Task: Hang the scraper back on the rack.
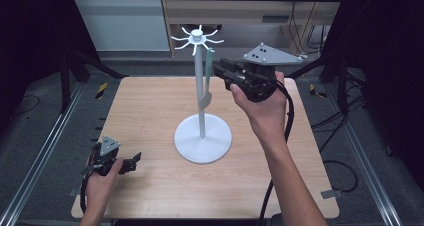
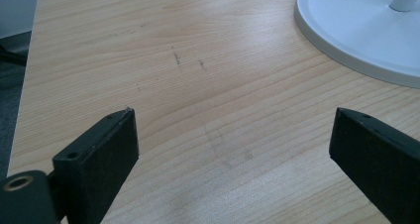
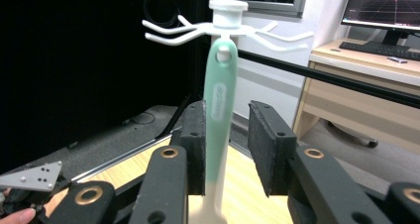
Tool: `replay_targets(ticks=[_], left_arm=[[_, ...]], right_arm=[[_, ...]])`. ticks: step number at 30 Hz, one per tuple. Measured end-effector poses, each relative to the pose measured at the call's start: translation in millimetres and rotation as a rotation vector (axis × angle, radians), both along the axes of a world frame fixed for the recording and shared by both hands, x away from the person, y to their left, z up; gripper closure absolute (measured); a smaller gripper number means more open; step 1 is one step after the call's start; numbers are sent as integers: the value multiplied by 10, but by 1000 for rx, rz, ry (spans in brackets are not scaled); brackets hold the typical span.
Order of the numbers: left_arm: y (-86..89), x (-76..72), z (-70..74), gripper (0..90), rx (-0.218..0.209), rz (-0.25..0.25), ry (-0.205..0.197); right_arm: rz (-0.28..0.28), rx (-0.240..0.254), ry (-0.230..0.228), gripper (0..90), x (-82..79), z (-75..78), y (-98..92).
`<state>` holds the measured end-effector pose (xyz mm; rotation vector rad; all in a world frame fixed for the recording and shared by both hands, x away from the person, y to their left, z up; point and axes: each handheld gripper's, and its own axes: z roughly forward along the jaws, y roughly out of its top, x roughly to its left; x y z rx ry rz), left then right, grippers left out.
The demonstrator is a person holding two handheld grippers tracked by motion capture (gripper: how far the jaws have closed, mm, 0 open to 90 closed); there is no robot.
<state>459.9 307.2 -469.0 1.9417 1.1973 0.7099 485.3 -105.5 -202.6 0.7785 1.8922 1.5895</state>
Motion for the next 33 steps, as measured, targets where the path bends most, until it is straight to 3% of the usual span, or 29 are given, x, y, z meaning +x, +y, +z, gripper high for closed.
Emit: replay_targets(ticks=[7, 20, 26, 31, 33], left_arm=[[8, -5, -1, 46, -4, 5, -2], [5, -3, -3, 46, -1, 5, 0], [5, -5, -3, 46, 0, 6, 0], [3, -3, -4, 46, 4, 4, 0], [5, -5, -4, 46, 0, 8, -1]], right_arm=[[-36, -26, 20, 691, -20, -124, -132], [-106, -38, 95, 685, 30, -488, -400], [-137, -49, 123, 642, 36, -652, -507], [-157, -54, 138, 569, 47, -734, -543], [-184, -56, 152, 499, 47, -817, -570]])
